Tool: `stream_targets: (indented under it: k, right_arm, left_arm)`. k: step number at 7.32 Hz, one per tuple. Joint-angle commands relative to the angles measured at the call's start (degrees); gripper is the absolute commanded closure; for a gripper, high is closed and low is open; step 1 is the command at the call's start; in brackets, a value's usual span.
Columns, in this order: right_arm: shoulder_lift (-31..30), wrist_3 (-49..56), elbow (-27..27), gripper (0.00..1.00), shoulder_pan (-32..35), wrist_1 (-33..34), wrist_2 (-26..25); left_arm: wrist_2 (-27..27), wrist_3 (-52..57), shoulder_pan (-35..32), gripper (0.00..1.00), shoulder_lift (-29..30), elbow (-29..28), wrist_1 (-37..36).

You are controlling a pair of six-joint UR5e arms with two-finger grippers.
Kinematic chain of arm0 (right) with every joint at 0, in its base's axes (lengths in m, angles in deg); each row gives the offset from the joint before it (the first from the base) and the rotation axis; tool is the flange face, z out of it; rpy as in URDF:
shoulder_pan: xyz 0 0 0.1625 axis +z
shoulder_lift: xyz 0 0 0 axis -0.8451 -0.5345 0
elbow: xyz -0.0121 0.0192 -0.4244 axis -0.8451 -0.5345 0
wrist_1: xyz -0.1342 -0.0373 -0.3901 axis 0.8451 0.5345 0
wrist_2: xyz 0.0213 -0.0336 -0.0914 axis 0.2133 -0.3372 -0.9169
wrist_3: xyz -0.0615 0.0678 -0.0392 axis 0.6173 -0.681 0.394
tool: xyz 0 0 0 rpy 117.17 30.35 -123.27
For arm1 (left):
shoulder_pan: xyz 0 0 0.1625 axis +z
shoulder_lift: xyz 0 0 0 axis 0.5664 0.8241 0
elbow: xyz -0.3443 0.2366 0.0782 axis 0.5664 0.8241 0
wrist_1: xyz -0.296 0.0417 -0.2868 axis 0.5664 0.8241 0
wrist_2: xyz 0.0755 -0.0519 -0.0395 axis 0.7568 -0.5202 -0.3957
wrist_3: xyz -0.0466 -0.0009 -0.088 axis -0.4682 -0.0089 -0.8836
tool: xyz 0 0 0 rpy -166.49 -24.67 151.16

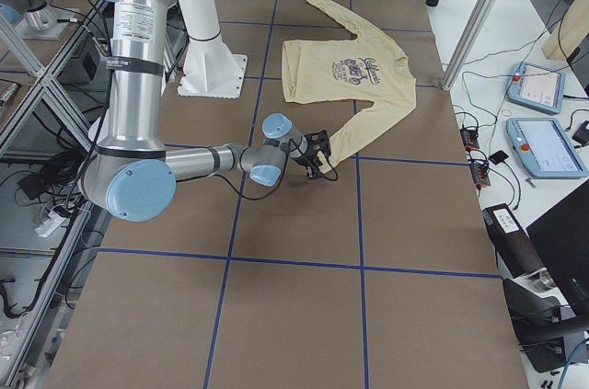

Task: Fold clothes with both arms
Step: 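Move the right gripper down to the cuff of the nearest sleeve, then grasp the sleeve cuff with the right gripper and lift it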

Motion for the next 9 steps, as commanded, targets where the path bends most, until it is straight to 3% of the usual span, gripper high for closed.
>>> stream_targets:
  k: [1, 8, 9]
  right_arm:
    - [0.0, 0.2, 0.1, 0.99, 0.1, 0.0, 0.0]
    - [-8.6, 1.4, 5.8, 1.00, 0.9, -1.1, 1.7]
    - [-9.9, 2.3, 5.0, 1.00, 1.0, -4.0, 1.7]
  left_arm:
    - [0.1, 0.0, 0.0, 0.00, 0.0, 0.0, 0.0]
    - [0.3, 0.0, 0.0, 0.00, 0.0, -0.2, 0.0]
    - [0.3, 0.0, 0.0, 0.00, 0.0, -0.3, 0.0]
